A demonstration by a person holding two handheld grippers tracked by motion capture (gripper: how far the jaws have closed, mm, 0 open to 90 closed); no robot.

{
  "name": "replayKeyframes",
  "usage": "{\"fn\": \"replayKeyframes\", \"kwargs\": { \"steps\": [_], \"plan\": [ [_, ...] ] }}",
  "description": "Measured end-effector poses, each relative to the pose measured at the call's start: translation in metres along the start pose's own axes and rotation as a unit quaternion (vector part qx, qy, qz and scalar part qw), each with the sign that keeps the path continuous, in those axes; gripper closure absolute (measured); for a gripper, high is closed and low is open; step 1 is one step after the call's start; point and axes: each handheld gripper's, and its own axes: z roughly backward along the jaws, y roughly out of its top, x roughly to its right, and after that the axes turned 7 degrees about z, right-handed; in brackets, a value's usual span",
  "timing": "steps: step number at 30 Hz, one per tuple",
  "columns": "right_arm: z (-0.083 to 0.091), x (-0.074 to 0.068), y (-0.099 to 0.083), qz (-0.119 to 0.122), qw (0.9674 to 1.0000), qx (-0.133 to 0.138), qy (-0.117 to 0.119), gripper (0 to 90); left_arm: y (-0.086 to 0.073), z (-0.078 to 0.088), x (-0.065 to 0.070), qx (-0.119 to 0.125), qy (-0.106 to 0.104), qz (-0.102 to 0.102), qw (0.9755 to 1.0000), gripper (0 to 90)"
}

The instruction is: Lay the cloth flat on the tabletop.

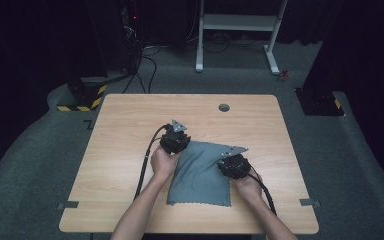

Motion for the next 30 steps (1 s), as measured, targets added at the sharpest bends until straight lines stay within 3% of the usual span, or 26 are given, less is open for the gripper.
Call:
{"fn": "replayKeyframes", "kwargs": {
  "steps": [7, 13, 17, 22, 24, 30],
  "plan": [
    [0.000, 0.001, -0.006, -0.014, 0.9997, 0.020, 0.002, 68.9, -0.026, 0.001, -0.004, -0.025, 0.000, 0.008, 0.9996, 61.1],
    [0.000, -0.001, -0.014, -0.026, 0.9986, 0.046, -0.006, 66.9, -0.037, -0.004, -0.005, -0.047, 0.000, 0.017, 0.9987, 59.9],
    [0.000, -0.002, -0.017, -0.036, 0.9978, 0.054, -0.014, 65.1, -0.040, -0.012, -0.006, -0.065, 0.007, 0.026, 0.9975, 65.6],
    [0.000, -0.001, -0.017, -0.040, 0.9976, 0.054, -0.012, 64.6, -0.038, -0.013, 0.002, -0.071, 0.003, 0.001, 0.9974, 86.5],
    [0.000, -0.002, -0.017, -0.042, 0.9976, 0.054, -0.012, 64.6, -0.036, -0.013, 0.004, -0.074, 0.004, -0.005, 0.9972, 87.9],
    [0.000, -0.001, -0.017, -0.040, 0.9976, 0.054, -0.012, 64.6, -0.024, -0.003, 0.015, -0.039, -0.035, 0.002, 0.9986, 88.7]
  ]
}}
